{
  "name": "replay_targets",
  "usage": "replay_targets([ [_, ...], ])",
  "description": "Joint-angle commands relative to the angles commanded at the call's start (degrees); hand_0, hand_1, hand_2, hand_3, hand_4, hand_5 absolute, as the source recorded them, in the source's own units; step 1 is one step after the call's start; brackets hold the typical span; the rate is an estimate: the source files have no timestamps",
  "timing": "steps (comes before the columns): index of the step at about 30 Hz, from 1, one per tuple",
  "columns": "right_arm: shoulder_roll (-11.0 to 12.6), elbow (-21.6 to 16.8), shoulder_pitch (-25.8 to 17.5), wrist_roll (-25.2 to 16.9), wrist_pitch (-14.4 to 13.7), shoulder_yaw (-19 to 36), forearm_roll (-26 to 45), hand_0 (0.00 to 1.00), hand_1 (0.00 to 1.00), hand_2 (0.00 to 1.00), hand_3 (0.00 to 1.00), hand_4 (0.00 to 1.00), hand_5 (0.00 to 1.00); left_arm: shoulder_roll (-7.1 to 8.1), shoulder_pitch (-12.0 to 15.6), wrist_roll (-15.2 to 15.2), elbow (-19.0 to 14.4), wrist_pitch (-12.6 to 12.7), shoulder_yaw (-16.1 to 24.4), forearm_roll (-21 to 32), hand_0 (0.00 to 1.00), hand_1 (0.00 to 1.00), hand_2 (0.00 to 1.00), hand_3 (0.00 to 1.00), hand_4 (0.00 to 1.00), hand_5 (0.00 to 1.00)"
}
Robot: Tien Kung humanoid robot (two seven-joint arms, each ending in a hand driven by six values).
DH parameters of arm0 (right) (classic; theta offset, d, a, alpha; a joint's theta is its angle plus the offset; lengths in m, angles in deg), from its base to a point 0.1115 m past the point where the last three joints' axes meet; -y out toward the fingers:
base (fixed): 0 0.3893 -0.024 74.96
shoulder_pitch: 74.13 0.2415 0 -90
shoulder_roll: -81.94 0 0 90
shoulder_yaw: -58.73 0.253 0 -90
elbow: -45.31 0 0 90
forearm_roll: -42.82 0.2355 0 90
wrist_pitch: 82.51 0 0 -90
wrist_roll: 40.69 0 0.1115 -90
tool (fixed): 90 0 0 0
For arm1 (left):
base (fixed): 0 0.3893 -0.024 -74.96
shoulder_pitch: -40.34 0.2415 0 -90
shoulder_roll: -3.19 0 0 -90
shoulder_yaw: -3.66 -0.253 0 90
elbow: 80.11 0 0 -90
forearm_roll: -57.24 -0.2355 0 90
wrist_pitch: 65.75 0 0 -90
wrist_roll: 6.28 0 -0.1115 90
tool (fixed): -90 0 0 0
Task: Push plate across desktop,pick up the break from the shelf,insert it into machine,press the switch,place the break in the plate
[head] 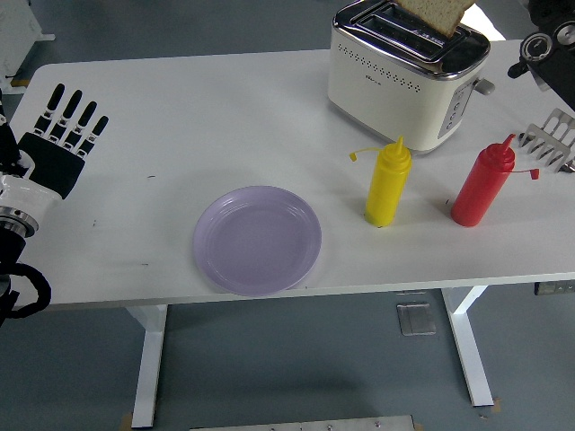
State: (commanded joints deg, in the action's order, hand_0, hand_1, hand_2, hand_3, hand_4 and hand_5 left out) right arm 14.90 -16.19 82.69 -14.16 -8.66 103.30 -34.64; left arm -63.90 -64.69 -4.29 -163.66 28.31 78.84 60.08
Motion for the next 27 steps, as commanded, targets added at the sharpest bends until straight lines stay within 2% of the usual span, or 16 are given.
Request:
replay_targets([
  [10, -4.6, 7.8, 4.7, 0.1, -0.1, -5.0, 0.8, 0.370, 0.486, 0.474, 0.387, 0.120, 0.002, 0.71, 0.4, -1.7, -0.3, -0.6, 0.8, 8.5, 0.839, 0.770, 0.714, 0.701, 0.825, 0.998],
  [18, -7.1, 14.8, 5.7, -0.1, -0.6, -7.0, 1.6, 0.365, 0.488, 0.480, 0.389, 0.118, 0.002, 0.83, 0.3, -3.5, 0.1, -1.3, 0.4, 16.0, 0.836, 0.766, 0.704, 0.702, 0.825, 0.998],
  [27, -9.0, 19.7, 6.3, -0.7, -1.7, -9.3, 1.2, 0.364, 0.491, 0.486, 0.392, 0.119, 0.002, 0.98, 0.1, -3.5, -0.6, -1.2, -0.7, 17.8, 0.824, 0.749, 0.688, 0.696, 0.816, 0.998],
])
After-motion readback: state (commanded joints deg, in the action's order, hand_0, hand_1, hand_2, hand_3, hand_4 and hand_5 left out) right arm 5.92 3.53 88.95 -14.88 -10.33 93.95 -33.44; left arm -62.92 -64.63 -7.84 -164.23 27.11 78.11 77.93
